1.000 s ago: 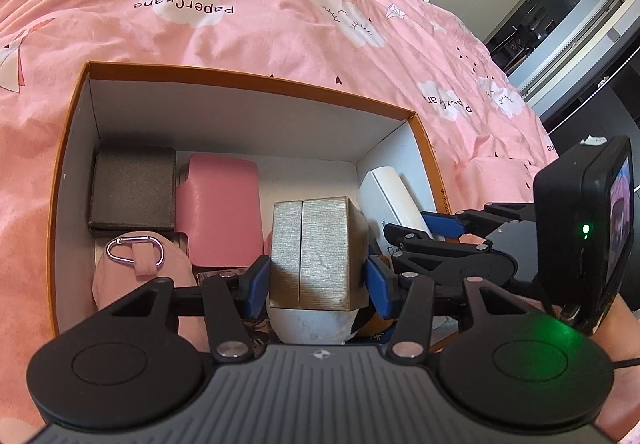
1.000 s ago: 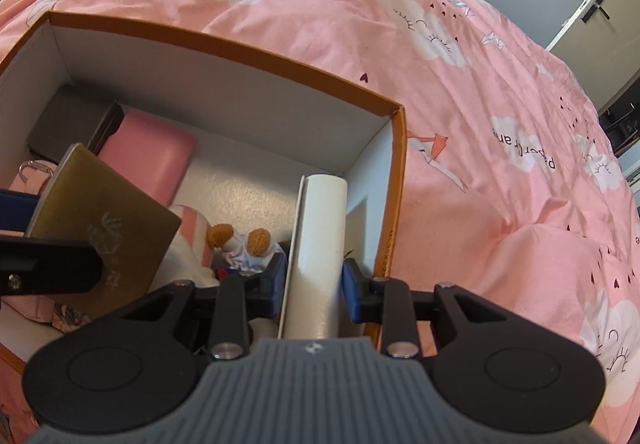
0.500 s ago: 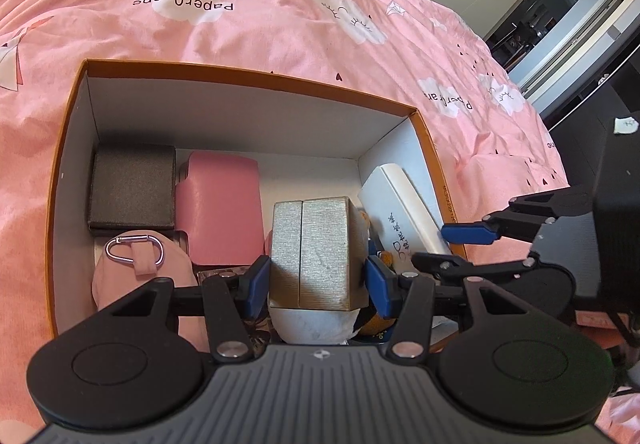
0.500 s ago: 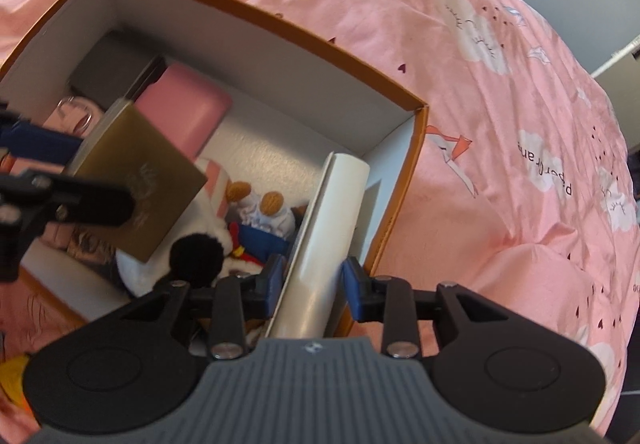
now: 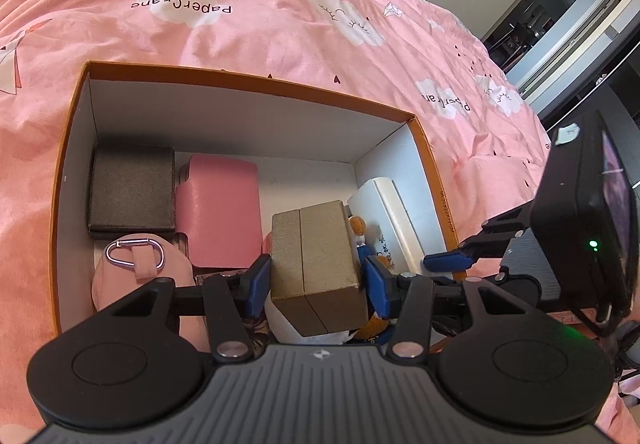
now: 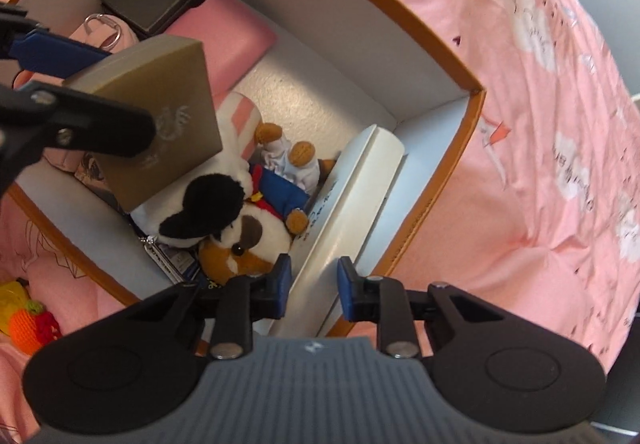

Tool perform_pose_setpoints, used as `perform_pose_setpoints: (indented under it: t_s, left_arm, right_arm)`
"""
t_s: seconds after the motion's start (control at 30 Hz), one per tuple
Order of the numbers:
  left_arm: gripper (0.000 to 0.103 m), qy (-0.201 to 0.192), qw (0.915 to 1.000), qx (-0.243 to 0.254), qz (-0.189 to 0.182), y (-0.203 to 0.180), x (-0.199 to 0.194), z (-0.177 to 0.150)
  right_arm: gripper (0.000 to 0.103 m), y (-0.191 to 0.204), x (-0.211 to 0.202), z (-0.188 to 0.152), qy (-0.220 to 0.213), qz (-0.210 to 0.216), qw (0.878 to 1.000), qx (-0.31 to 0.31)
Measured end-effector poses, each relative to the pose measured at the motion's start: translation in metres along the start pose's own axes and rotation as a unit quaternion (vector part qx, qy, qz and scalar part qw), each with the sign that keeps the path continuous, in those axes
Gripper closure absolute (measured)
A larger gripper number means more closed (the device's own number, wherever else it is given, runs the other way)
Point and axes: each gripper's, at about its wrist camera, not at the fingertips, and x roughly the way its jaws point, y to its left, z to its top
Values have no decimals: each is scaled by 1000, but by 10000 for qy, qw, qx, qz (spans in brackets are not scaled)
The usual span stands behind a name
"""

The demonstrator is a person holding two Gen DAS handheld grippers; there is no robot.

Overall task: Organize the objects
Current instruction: 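Lower the gold box and white case into the orange box with both grippers, then open both grippers to release the gold box and white case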

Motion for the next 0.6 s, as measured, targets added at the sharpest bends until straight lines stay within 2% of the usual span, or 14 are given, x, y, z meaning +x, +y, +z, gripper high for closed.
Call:
perform_pose_setpoints:
  t_s: [0.07, 0.1, 0.13, 0.3, 0.4, 0.43, 0.53, 0.6]
  left_arm:
    - [46, 1, 10000, 30, 7, 1, -1, 1]
    - [46, 25, 10000, 45, 8, 1, 0, 2]
    - [46, 87, 9999, 56, 4, 2, 1, 2]
    - [46, 148, 9998, 130, 46, 1, 4, 2]
    - [49, 338, 9992, 176, 68, 1, 8, 2]
    - [49, 373, 9991, 197, 89, 2, 9, 2]
    - [50, 373, 9989, 251, 115, 1, 7, 2]
    - [50, 320, 9988, 344, 148, -1, 5, 2]
  right_arm:
    - [83, -3, 7, 1, 115, 172, 9998, 80]
    - [103, -4, 12, 1, 228, 442, 9986, 190]
    - [103, -6, 17, 1, 304, 637, 9969, 333]
    - [103, -7, 19, 1, 270, 631, 9970, 371]
    - [103, -6, 15, 1, 206, 632, 9972, 347]
    - [99, -5, 13, 1, 146, 546, 9979, 319]
    - [98, -3, 5, -1, -128, 198, 9995, 227]
    - [98, -5, 1, -1, -286, 199, 9990, 290]
